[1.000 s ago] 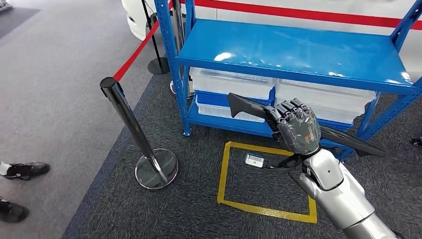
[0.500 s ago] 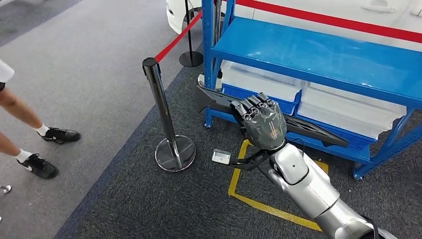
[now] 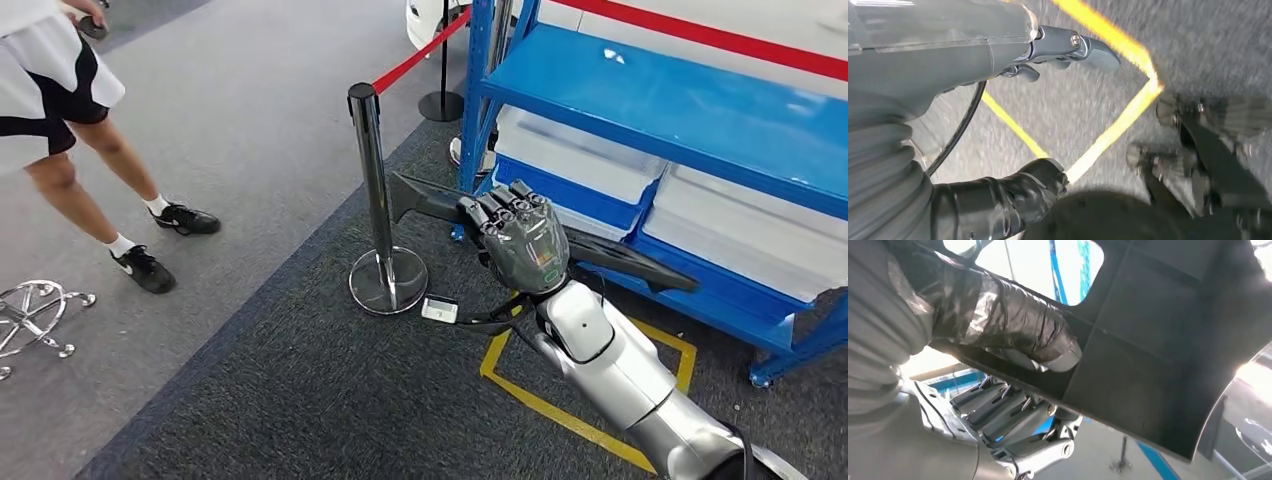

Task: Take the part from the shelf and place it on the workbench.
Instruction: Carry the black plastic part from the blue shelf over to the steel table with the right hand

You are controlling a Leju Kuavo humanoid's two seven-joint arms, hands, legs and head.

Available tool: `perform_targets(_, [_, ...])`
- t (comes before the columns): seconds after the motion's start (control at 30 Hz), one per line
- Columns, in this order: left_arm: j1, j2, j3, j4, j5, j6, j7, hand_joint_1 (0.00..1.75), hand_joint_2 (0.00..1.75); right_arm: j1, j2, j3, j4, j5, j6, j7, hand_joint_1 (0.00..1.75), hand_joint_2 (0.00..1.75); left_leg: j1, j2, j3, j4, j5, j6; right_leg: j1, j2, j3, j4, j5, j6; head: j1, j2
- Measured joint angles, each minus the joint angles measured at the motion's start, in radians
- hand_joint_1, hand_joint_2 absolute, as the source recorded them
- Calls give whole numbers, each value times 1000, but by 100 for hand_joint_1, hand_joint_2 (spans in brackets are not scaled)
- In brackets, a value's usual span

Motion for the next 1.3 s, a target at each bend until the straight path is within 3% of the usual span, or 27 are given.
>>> perform_targets(0.07, [-3,-1,-2,0,-4,1,-7,0,175,-5,0,5,0,1,0,0,175,175,9,41,-28,119,-99,-14,2,-27,-23,-1,21,-3,-2,0])
perform_targets(0.1, [-4,-2,-3,0,-7,1,-11,0,175,-5,0,7,0,1,0,1,175,175,15,49,-34,172,-121,-20,2,-41,-36,-1,30,-1,-2,0])
perform_targets(0.17, [-4,-3,-6,0,-14,4,-16,0,175,-3,-1,8,0,-8,0,3,175,175,29,60,-9,210,-103,-33,0,-68,-61,2,48,6,-2,0])
perform_targets(0.23, [-4,-6,-9,0,-18,13,-17,0,175,7,-13,7,-6,-40,0,-2,175,175,38,87,83,122,-69,-40,-3,-94,-80,6,63,18,-2,0])
perform_targets(0.3, [-6,-11,-9,-1,-19,23,-17,0,175,26,-45,-3,-23,-88,0,-20,175,175,32,120,178,-7,-83,-32,-4,-121,-90,10,75,34,-1,0])
perform_targets(0.33, [-5,-13,-9,-1,-19,26,-17,0,175,35,-61,-12,-31,-107,0,-31,175,175,27,128,199,-46,-94,-23,-3,-134,-90,9,82,43,-1,0])
perform_targets(0.4, [0,-13,-9,-1,-18,29,-17,0,175,46,-76,-28,-37,-124,0,-47,175,175,19,111,193,-65,-87,3,-6,-153,-88,1,96,61,1,0])
perform_targets(0.43, [3,-14,-9,-1,-17,29,-17,0,175,49,-78,-32,-37,-127,0,-53,175,175,18,103,188,-71,-78,15,-10,-141,-89,3,91,69,2,0])
perform_targets(0.5, [3,-16,-9,-1,-13,30,-15,0,175,53,-84,-37,-38,-126,0,-63,175,175,18,89,172,-79,-53,39,-13,-80,-107,52,28,74,2,0])
perform_targets(0.53, [1,-17,-9,-1,-11,30,-14,0,175,53,-87,-40,-38,-125,0,-66,175,175,15,81,159,-79,-41,47,-11,-45,-123,105,-23,71,2,0])
perform_targets(0.57, [0,-18,-9,-1,-10,30,-14,0,175,54,-90,-42,-38,-125,0,-69,175,175,10,71,143,-78,-29,54,-6,-24,-139,168,-72,67,2,0])
perform_targets(0.63, [-2,-20,-9,-1,-9,30,-14,0,175,55,-92,-45,-36,-124,0,-71,175,175,0,47,114,-75,-7,60,5,-12,-149,258,-116,57,2,0])
perform_targets(0.7, [-2,-21,-9,-1,-8,30,-14,0,175,55,-92,-46,-35,-124,0,-74,175,175,-6,26,92,-70,8,63,14,-9,-119,253,-97,45,2,0])
perform_targets(0.73, [-2,-22,-9,-1,-8,30,-14,0,175,55,-93,-47,-35,-124,0,-75,175,175,-9,15,82,-68,15,63,20,-4,-85,212,-75,38,1,0])
perform_targets(0.8, [-3,-25,-9,-1,-8,29,-14,0,175,54,-97,-53,-36,-125,0,-75,175,175,-13,-10,62,-64,34,62,30,32,3,84,-47,15,1,0])
perform_targets(0.87, [-3,-30,-9,-1,-8,28,-15,0,175,54,-104,-61,-38,-126,0,-75,175,175,-13,-35,51,-66,56,57,36,59,52,-1,-41,3,2,0])
perform_targets(0.93, [0,-32,-9,-1,-8,28,-15,0,175,53,-108,-66,-39,-128,0,-75,175,175,-12,-59,47,-75,77,46,36,44,53,-17,-28,1,2,0])
perform_targets(0.97, [3,-31,-9,-1,-8,27,-15,0,175,52,-108,-67,-40,-128,0,-75,175,175,-12,-57,44,-76,79,41,33,30,52,-27,-18,-2,2,0])
perform_targets(1.0, [5,-32,-9,-1,-8,27,-15,0,175,52,-108,-67,-41,-129,0,-76,175,175,-14,-42,38,-68,65,36,30,16,50,-36,-5,-6,1,0])
perform_targets(1.03, [7,-32,-9,-1,-8,26,-15,0,175,53,-108,-68,-42,-129,0,-76,175,175,-14,-18,26,-41,31,30,26,2,44,-46,10,-9,1,0])
perform_targets(1.1, [4,-33,-9,-2,-8,26,-15,0,175,55,-108,-69,-45,-129,0,-77,175,175,-2,35,-6,70,-72,15,24,-25,23,-52,33,-8,0,0])
perform_targets(1.13, [3,-33,-9,-2,-8,26,-15,0,175,56,-108,-70,-46,-129,0,-77,175,175,7,46,-21,136,-108,5,22,-39,11,-51,42,-4,0,0])
perform_targets(1.17, [1,-33,-9,-2,-8,26,-15,0,175,58,-108,-71,-47,-129,0,-77,175,175,17,53,-27,187,-120,-4,19,-54,-3,-49,50,2,0,0])
perform_targets(1.2, [0,-33,-9,-2,-8,26,-15,0,175,59,-108,-71,-47,-129,0,-77,175,175,28,57,-19,210,-109,-15,14,-68,-16,-45,58,9,0,0])
perform_targets(1.23, [0,-33,-9,-2,-8,26,-15,0,175,61,-108,-71,-47,-129,0,-77,175,175,38,63,7,198,-85,-26,9,-83,-29,-40,64,16,0,0])
perform_targets(1.27, [0,-33,-9,-2,-8,26,-15,0,175,62,-108,-72,-48,-130,0,-77,175,175,49,77,51,152,-63,-38,2,-97,-43,-32,69,25,0,0])
perform_targets(1.3, [-2,-35,-9,-2,-8,26,-15,0,175,63,-110,-74,-50,-130,0,-77,175,175,54,100,103,87,-60,-53,-1,-110,-56,-21,73,34,0,0])
